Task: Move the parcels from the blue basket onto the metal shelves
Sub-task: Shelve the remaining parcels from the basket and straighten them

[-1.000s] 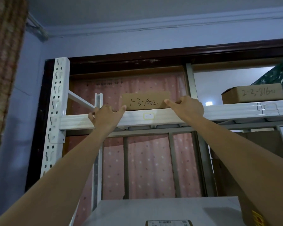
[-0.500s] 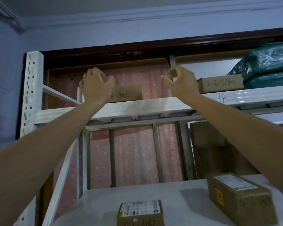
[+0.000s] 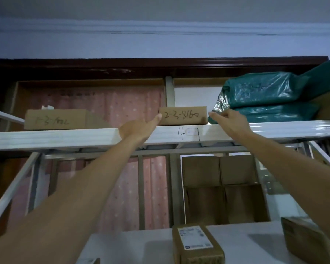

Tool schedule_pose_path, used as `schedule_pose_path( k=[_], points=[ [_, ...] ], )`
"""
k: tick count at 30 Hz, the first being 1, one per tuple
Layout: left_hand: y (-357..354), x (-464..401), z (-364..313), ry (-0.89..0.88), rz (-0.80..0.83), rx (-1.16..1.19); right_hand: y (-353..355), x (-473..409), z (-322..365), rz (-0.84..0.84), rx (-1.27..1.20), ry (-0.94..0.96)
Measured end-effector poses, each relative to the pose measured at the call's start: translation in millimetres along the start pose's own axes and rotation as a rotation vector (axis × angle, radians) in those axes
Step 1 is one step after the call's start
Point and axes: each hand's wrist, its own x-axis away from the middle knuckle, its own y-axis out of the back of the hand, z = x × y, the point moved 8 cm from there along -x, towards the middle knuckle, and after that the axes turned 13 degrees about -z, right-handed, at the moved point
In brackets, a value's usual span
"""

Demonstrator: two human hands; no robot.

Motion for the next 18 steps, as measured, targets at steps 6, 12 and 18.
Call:
schedule_pose_path(
  k=[6, 12, 18],
  points=[
    [1.9, -3.3, 3.5, 0.008, -0.043, -0.045, -10.9, -2.3, 4.4, -0.081, 0.186, 0.033],
    [0.2, -3.8, 2.0, 0.021, -0.082, -0.097, -10.6, -4.7, 2.5, -0.111, 0.227, 0.034],
    [1.3, -5.2, 2.2, 0.016, -0.089, -0.078, -11.9, -3.8, 2.3, -0.102, 0.221, 0.032]
  ],
)
